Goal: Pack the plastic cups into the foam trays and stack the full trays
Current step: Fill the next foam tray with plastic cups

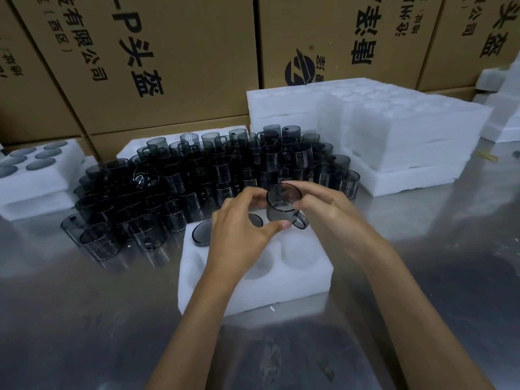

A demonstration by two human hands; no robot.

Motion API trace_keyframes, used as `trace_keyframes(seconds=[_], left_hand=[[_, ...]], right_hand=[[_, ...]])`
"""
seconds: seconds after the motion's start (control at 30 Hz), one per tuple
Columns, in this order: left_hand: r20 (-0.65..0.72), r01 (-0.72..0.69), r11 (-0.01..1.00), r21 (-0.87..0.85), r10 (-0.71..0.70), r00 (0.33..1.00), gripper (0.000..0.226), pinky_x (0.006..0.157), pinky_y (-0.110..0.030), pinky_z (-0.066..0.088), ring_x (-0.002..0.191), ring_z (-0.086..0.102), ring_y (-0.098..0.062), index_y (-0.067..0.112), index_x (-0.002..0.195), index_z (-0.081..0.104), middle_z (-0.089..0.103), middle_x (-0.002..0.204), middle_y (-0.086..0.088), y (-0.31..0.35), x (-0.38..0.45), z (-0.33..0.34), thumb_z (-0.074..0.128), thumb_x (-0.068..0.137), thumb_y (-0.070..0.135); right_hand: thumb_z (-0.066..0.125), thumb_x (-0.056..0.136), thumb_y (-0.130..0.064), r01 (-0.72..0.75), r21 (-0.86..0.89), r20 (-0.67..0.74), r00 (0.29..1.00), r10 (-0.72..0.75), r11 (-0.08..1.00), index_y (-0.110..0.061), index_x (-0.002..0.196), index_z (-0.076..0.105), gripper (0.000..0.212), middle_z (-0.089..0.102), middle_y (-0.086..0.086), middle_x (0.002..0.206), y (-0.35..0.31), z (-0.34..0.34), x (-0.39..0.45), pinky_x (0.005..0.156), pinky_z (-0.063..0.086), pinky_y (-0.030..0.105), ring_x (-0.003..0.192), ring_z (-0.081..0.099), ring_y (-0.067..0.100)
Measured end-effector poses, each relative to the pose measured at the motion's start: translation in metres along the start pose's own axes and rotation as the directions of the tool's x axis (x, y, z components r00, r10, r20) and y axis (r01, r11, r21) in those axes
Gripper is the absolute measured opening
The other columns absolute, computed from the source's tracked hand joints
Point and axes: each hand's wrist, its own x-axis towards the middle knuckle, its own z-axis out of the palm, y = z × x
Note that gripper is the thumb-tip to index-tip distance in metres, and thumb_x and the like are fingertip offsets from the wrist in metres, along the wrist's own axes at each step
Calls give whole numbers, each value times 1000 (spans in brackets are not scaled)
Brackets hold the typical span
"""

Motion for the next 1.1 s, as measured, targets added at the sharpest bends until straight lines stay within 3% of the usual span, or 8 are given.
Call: trace_keyframes(seconds=[0.07, 0.17, 0.43, 0.73, 0.87, 0.93, 1.03, 1.1], left_hand=[[14, -6, 998, 66, 5, 1000, 51, 94, -28, 30, 104, 53, -5, 37, 105, 58, 60, 93, 27, -2, 0, 2, 83, 64, 53], [44, -9, 992, 123, 3, 999, 51, 84, -23, 21, 105, 52, -6, 36, 108, 58, 60, 96, 26, -5, 0, 4, 80, 67, 58], [100, -21, 979, 204, 0, 995, 59, 92, -26, 27, 117, 48, -9, 33, 127, 54, 64, 113, 19, -7, 1, 8, 71, 77, 60], [166, 1, 960, 282, -50, 985, 57, 102, -31, 31, 129, 41, -25, 41, 140, 44, 52, 137, 5, -10, -1, 9, 62, 88, 55], [197, -45, 966, 253, -6, 980, 63, 114, -35, 21, 145, 23, -18, 38, 153, 27, 33, 156, 3, -7, -4, 8, 53, 96, 49], [184, -78, 976, 205, 40, 982, 63, 112, -37, 23, 145, 16, -14, 42, 153, 22, 26, 160, 4, -3, -5, 5, 51, 97, 37], [173, -202, 962, 184, 171, 970, 62, 103, -30, 18, 135, 1, 8, 33, 153, 31, 48, 147, -3, 2, -12, 3, 48, 95, 18], [182, -236, 948, 214, 199, 963, 60, 105, -28, 12, 133, -4, 11, 27, 152, 35, 51, 145, -4, 2, -13, 2, 47, 95, 14]], right_hand=[[63, 75, -34, -26, -1, -25, 999, 26, 1000, -32, 112, 75, 39, 72, -12, 115, 5, 2, 1, 103, 40, 31, 115, 62, 3], [65, 80, -30, -11, 4, -87, 996, 11, 1000, -30, 108, 76, 31, 74, -10, 111, 14, 5, 1, 101, 44, 31, 110, 65, 5], [68, 78, -48, -59, -49, -163, 985, 51, 997, -48, 112, 69, 34, 74, -19, 104, 25, 4, 4, 95, 46, 28, 101, 66, -8], [71, 78, -49, -58, -50, -174, 984, 48, 997, -43, 113, 70, 35, 76, -13, 102, 31, 3, 8, 99, 45, 34, 102, 68, -1], [71, 77, -48, -53, -49, -187, 981, 43, 997, -43, 107, 72, 30, 75, -16, 102, 31, 5, 7, 89, 45, 23, 100, 67, -5], [71, 76, -48, -51, -48, -199, 979, 41, 998, -43, 102, 73, 27, 74, -19, 101, 30, 6, 7, 83, 44, 19, 98, 66, -7], [72, 73, -51, -67, -55, -215, 975, 54, 996, -43, 102, 73, 30, 72, -21, 102, 32, 4, 8, 88, 45, 24, 100, 65, -6], [73, 73, -53, -83, -55, -193, 979, 71, 995, -42, 105, 73, 33, 71, -20, 107, 33, 3, 9, 99, 47, 33, 109, 63, 0]])
